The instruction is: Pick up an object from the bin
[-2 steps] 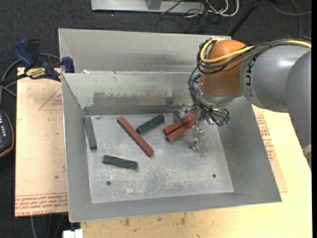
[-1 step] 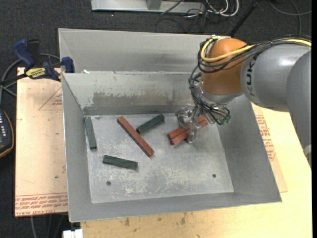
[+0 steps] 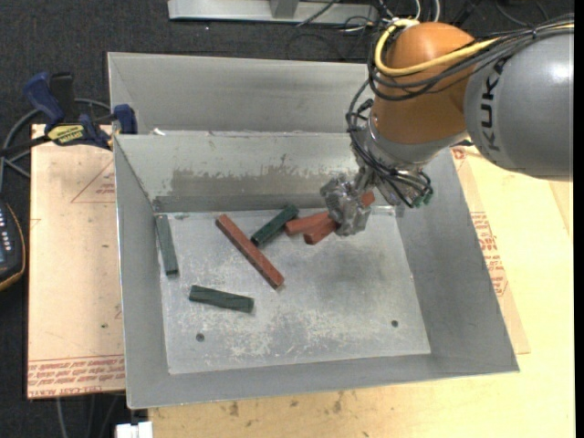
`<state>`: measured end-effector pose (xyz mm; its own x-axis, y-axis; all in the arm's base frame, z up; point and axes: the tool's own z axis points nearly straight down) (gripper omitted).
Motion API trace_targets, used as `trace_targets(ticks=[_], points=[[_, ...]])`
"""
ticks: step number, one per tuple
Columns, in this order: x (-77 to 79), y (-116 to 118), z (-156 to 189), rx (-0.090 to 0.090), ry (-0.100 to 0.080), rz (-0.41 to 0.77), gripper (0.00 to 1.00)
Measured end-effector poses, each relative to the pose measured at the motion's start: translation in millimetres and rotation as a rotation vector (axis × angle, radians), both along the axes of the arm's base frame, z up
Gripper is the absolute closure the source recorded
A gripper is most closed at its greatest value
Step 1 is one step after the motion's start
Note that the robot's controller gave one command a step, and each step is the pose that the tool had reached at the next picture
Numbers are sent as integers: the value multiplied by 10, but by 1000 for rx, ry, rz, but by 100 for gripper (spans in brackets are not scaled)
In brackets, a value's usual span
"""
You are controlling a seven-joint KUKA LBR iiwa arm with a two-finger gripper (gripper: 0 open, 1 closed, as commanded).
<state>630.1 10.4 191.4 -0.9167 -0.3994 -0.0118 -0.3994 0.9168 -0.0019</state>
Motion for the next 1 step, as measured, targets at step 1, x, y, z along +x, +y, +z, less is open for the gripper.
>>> trace_targets(ticks=[1], points=[[-60, 410, 417, -3, 2, 387, 100]])
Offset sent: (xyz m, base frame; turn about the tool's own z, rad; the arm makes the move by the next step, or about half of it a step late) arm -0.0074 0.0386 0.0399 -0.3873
